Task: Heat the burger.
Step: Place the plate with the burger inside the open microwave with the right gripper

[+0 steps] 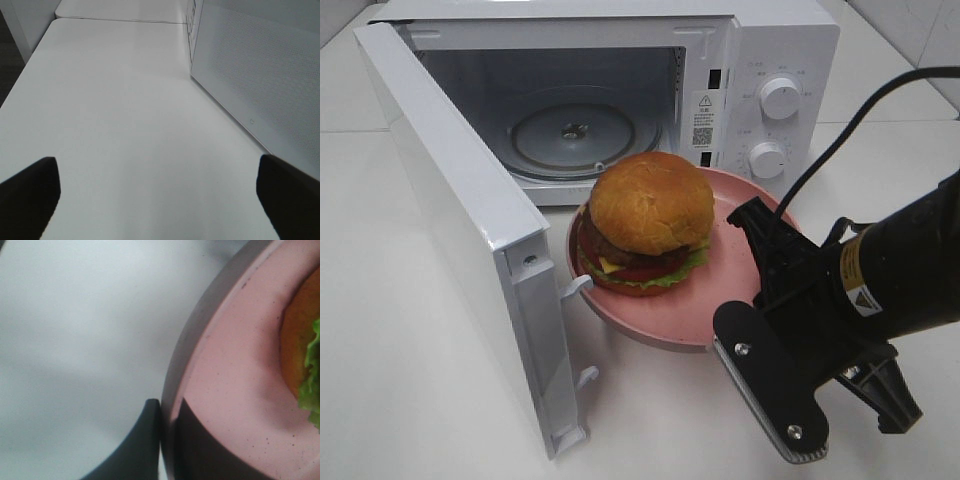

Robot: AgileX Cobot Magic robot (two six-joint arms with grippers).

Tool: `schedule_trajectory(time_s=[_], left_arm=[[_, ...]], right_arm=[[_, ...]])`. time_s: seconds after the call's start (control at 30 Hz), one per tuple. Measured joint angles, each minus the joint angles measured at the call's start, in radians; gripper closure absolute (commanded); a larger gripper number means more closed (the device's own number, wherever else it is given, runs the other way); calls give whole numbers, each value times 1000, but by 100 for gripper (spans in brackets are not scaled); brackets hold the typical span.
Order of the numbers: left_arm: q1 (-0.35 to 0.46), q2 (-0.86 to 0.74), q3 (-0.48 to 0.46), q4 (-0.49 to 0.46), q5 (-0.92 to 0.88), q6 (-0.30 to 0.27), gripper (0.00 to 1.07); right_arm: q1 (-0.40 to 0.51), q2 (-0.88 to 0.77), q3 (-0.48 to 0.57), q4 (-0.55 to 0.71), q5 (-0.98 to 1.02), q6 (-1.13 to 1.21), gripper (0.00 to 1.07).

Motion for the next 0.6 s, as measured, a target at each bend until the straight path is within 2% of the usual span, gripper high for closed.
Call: schedule_trajectory(time_s=[0.6], left_arm=[[0,0,0,0,0,0,4]], right_arm=[[-25,208,-176,82,-88,-111,107]])
